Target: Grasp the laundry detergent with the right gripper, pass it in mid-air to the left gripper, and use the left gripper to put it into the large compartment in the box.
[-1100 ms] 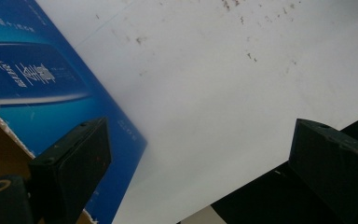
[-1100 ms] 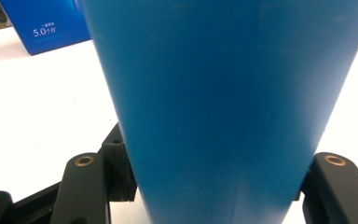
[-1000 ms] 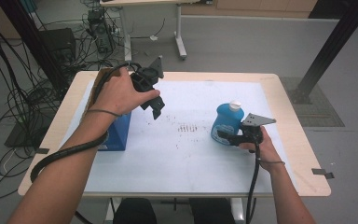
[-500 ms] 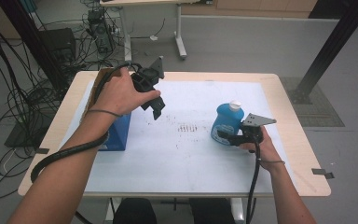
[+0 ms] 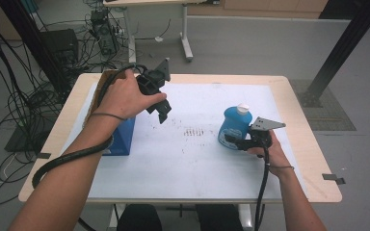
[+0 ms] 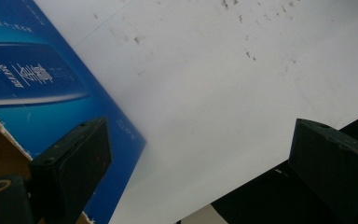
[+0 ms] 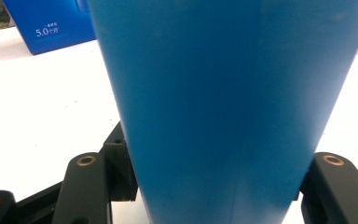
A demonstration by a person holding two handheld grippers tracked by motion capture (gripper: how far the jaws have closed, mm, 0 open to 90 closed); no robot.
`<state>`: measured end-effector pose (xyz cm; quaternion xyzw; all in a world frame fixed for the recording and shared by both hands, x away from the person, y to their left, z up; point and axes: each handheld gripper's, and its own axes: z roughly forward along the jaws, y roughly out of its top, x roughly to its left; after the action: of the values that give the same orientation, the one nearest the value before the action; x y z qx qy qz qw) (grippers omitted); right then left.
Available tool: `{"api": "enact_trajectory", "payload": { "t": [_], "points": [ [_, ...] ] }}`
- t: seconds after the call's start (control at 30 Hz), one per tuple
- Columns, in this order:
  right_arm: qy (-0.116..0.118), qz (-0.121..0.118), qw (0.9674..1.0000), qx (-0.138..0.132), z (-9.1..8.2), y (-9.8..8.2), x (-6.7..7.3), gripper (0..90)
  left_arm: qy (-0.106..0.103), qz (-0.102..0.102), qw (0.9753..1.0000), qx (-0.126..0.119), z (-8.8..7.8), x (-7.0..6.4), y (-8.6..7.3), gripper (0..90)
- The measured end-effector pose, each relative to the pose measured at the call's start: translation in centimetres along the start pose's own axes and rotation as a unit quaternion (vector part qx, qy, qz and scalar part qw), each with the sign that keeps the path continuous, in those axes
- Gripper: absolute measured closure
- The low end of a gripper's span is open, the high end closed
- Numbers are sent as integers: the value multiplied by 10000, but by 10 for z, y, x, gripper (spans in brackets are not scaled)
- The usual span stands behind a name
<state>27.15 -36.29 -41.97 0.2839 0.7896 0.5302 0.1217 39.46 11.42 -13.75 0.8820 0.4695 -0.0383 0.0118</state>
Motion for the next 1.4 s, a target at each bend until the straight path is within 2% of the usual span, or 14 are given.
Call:
{"api": "enact_trajectory", "payload": {
  "t": [0.67,0.9,0.93,1.4],
  "points": [
    [-38,3,10000,-61,0,-3,2,406,-24,-33,10000,-25,2,1,-3,63],
    [-46,20,9999,-117,0,-6,3,407,-57,20,10000,-27,-2,3,-4,61],
    [-46,16,9999,-110,0,-6,2,408,-55,-22,10000,-45,-2,2,-4,60],
    [-14,-9,10000,-52,0,-3,1,409,-99,40,9999,-99,-7,7,-1,55]
  ]
}}
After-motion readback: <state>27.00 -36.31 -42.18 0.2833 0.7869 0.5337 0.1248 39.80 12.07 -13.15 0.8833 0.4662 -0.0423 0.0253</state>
